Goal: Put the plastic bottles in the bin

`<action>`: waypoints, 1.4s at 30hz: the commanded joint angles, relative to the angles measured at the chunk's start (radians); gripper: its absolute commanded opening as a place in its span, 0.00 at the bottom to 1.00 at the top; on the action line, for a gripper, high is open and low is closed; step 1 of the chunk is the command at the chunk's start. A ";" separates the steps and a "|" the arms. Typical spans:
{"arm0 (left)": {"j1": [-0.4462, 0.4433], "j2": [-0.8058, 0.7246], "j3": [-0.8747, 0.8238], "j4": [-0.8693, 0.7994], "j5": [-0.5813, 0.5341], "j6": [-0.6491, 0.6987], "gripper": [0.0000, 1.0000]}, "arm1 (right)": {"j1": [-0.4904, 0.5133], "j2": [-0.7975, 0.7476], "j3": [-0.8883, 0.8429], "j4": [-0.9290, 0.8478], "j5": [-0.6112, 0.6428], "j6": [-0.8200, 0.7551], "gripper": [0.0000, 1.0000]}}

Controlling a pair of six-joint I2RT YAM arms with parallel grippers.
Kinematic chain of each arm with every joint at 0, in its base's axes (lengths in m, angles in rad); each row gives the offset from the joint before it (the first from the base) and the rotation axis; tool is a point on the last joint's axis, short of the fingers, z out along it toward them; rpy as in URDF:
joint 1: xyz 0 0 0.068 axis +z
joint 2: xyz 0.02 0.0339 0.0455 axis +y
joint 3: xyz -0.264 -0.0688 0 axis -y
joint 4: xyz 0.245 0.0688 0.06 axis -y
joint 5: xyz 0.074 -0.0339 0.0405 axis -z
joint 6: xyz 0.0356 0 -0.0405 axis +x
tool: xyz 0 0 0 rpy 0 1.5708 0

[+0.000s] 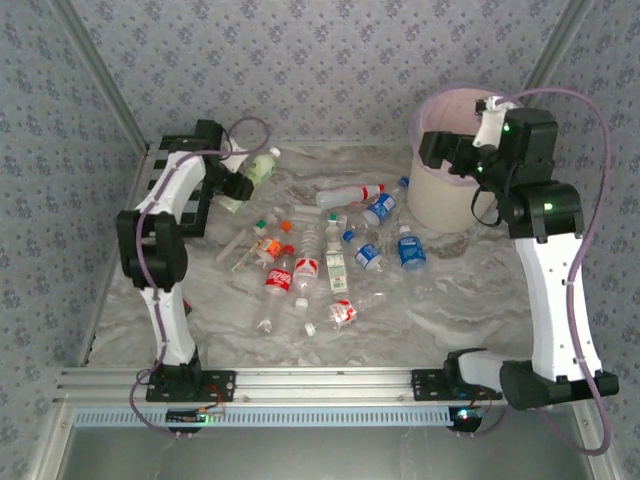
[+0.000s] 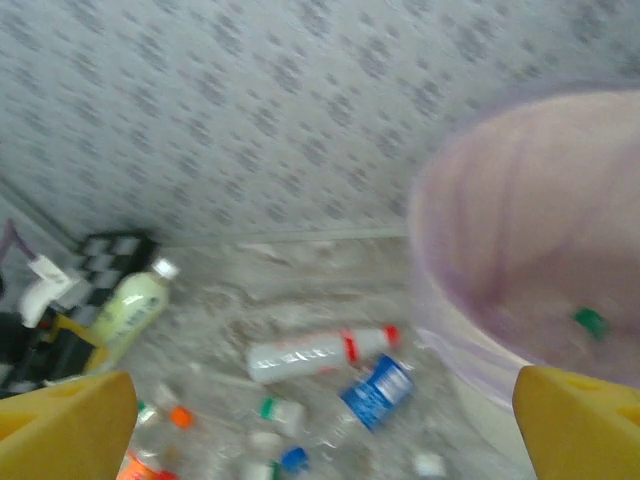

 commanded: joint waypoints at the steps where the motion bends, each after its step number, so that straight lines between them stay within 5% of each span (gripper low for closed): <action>1: -0.012 -0.198 -0.169 0.248 0.241 -0.258 0.49 | 0.111 -0.001 -0.086 0.270 -0.067 0.122 0.97; 4: -0.076 -0.332 -0.338 0.454 0.255 -0.463 0.47 | 0.203 0.082 -0.100 0.375 -0.139 0.163 0.93; 10: -0.217 -0.464 -0.482 0.595 0.283 -0.640 0.45 | 0.334 0.359 0.116 0.284 -0.242 0.130 0.89; 15: -0.316 -0.528 -0.521 0.613 0.215 -0.656 0.46 | 0.349 0.473 0.153 0.248 -0.257 0.155 0.99; 23: -0.343 -0.583 -0.521 0.601 0.198 -0.618 0.45 | 0.335 0.526 0.132 0.238 -0.211 0.186 0.99; 27: -0.351 -0.575 -0.520 0.614 0.206 -0.622 0.45 | 0.330 0.541 0.132 0.259 -0.285 0.214 0.73; 33: -0.363 -0.556 -0.509 0.630 0.213 -0.624 0.45 | 0.331 0.550 0.128 0.247 -0.329 0.225 0.75; 39: -0.369 -0.557 -0.501 0.631 0.215 -0.625 0.46 | 0.324 0.547 0.133 0.238 -0.321 0.224 0.55; 42: -0.370 -0.565 -0.504 0.621 0.215 -0.624 0.53 | 0.307 0.526 0.157 0.216 -0.306 0.202 0.49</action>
